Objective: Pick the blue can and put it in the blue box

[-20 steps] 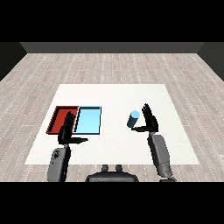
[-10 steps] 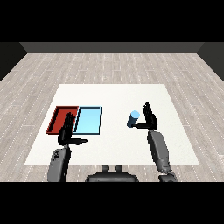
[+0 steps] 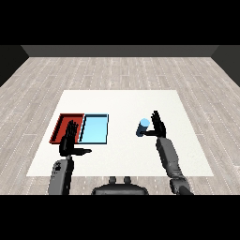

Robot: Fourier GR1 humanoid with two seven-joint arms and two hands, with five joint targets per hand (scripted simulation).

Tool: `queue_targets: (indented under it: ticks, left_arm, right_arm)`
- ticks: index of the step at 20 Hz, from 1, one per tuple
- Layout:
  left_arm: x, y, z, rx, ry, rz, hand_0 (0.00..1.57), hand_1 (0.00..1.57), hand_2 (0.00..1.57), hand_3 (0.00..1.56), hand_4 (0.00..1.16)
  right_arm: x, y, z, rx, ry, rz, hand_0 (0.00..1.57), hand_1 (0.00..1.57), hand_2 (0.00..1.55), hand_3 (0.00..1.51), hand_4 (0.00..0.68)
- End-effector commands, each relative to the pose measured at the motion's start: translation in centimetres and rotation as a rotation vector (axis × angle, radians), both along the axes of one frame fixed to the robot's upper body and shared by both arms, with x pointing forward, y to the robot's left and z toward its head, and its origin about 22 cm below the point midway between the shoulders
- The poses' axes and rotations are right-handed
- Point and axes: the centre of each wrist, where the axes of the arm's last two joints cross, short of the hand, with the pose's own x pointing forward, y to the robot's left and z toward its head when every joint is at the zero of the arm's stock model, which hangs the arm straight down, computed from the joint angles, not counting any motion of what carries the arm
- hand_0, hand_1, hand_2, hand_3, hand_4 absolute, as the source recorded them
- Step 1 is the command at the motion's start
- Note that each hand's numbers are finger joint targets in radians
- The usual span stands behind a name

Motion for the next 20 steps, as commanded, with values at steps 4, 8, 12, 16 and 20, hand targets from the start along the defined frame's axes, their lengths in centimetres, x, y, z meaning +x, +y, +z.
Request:
queue_targets:
  ticks: [4, 8, 12, 16, 20]
  left_arm:
    - [0.6, -0.9, 0.6, -0.018, 0.000, 0.009, 0.00, 0.00, 0.00, 0.00, 0.00]
    - [0.5, -1.0, 0.0, -0.003, -0.011, 0.008, 0.00, 0.00, 0.00, 0.00, 0.00]
    - [0.5, -0.5, 1.3, 0.004, -0.013, 0.018, 0.00, 0.00, 0.00, 0.00, 0.00]
    - [-0.3, -1.5, -0.2, -0.008, 0.005, 0.005, 0.00, 0.00, 0.00, 0.00, 0.00]
    - [0.7, -1.1, 0.8, -0.004, -0.009, 0.004, 0.00, 0.00, 0.00, 0.00, 0.00]
  right_arm:
    - [1.3, 0.6, -1.1, 0.037, 0.054, 0.011, 0.00, 0.00, 0.00, 0.00, 0.000]
    - [1.2, 3.3, -1.9, 0.067, 0.049, 0.019, 0.00, 0.00, 0.00, 0.00, 0.000]
    - [2.6, 3.3, -1.1, 0.094, 0.091, 0.007, 0.00, 0.00, 0.00, 0.00, 0.000]
    - [2.0, 3.5, -2.9, 0.079, 0.104, 0.007, 0.00, 0.00, 0.00, 0.00, 0.000]
    - [3.0, 5.2, -2.0, 0.051, 0.101, 0.014, 0.00, 0.00, 0.00, 0.00, 0.000]
